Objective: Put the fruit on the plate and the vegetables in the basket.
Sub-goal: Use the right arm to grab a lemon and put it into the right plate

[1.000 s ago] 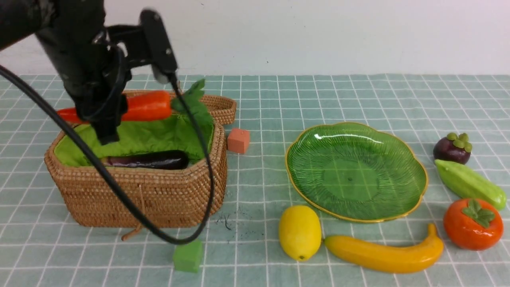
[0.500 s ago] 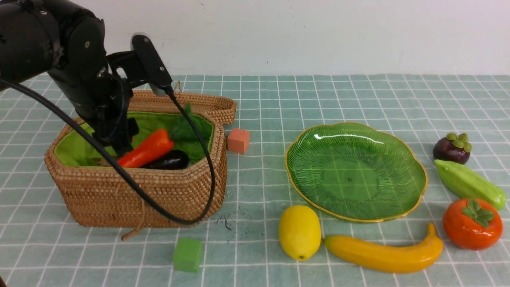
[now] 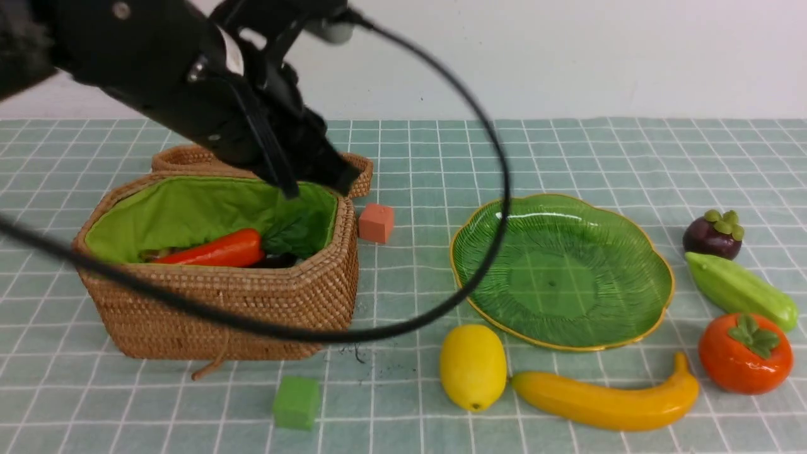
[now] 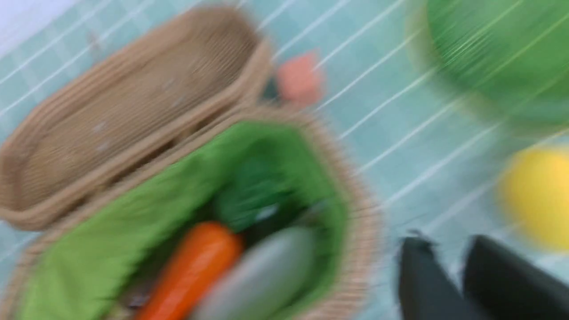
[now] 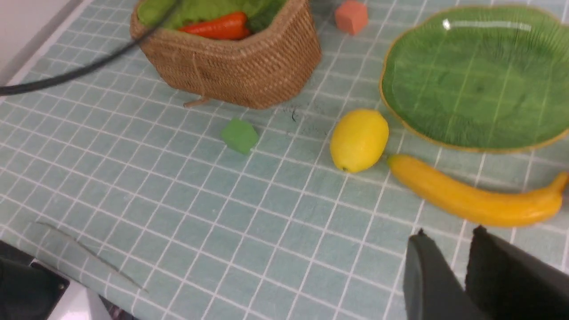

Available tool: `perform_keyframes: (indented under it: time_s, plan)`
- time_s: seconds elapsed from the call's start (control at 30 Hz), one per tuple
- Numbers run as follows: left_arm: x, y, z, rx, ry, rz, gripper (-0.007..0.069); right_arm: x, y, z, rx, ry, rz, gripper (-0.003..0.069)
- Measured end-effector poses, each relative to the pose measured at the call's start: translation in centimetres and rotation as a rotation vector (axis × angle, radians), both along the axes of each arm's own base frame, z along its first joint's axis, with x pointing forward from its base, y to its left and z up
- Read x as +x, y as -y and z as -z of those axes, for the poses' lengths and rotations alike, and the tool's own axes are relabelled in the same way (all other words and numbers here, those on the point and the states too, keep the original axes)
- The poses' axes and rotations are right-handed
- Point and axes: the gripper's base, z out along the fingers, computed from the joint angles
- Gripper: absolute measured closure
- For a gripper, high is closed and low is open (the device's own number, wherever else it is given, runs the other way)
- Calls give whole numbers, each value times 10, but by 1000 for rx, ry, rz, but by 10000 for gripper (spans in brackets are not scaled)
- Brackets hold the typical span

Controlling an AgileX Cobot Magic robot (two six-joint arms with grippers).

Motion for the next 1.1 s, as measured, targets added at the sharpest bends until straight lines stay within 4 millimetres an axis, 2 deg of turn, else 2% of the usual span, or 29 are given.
perform_keyframes:
  time_s: [0.03, 0.07, 0.13, 0.2, 0.27, 0.3, 0.33, 0.37, 0.4, 0.43, 0.5, 0.53, 0.57, 0.6, 0.63, 0.67, 0.73, 0.8, 0.9, 0.93, 0.97, 1.0, 1.1]
  plan:
    - [-9, 0, -6, -26, 8, -4, 629, 9, -1, 3, -7, -43, 4, 511]
    - [-26, -3, -16, -77, 32, -5, 638, 28, -4, 10, -22, -124, 5, 521]
    - [-37, -7, -19, -108, 48, -5, 638, 40, -6, 14, -28, -165, 7, 532]
    - [-62, -20, -19, -173, 81, -5, 638, 64, -10, 24, -44, -248, 9, 565]
    - [-90, -40, -20, -246, 127, -11, 638, 79, -13, 32, -46, -300, 9, 600]
    - [-103, -50, -17, -270, 147, -11, 638, 86, -16, 35, -34, -319, 6, 617]
    - [-103, -50, -13, -262, 138, -11, 638, 88, -16, 36, -32, -326, 5, 619]
    - [-129, -69, -2, -314, 162, -6, 638, 98, -23, 40, -7, -349, -10, 634]
    - [-142, -77, 2, -347, 179, 0, 638, 101, -29, 41, 9, -357, -29, 637]
    - [-141, -77, 6, -344, 167, -1, 638, 102, -29, 42, 11, -358, -25, 637]
    - [-163, -91, 20, -399, 178, 11, 638, 108, -44, 46, 31, -382, -55, 639]
    - [-182, -102, 31, -460, 198, 32, 638, 113, -65, 54, 33, -411, -87, 639]
    - [-184, -103, 32, -463, 205, 35, 638, 113, -68, 55, 29, -420, -92, 639]
    - [-196, -111, 39, -506, 235, 52, 638, 116, -87, 65, -5, -445, -118, 639]
    - [-203, -116, 44, -530, 259, 61, 638, 117, -97, 71, -27, -455, -125, 639]
    - [-206, -118, 45, -538, 269, 63, 638, 120, -106, 78, -47, -475, -117, 637]
    - [-216, -125, 53, -566, 306, 74, 638, 130, -138, 101, -149, -515, -92, 619]
    - [-218, -127, 58, -568, 305, 74, 638, 145, -158, 117, -227, -526, -45, 569]
    - [-218, -127, 60, -557, 297, 75, 638, 160, -170, 126, -268, -520, -3, 503]
    - [-218, -127, 61, -553, 293, 75, 638, 166, -174, 128, -279, -513, 12, 458]
    - [-218, -127, 61, -551, 293, 76, 638, 179, -182, 136, -297, -513, 44, 345]
    - [-218, -127, 61, -551, 294, 76, 638, 181, -183, 138, -299, -518, 49, 333]
    - [-218, -127, 60, -556, 301, 77, 638, 194, -193, 149, -306, -523, 80, 146]
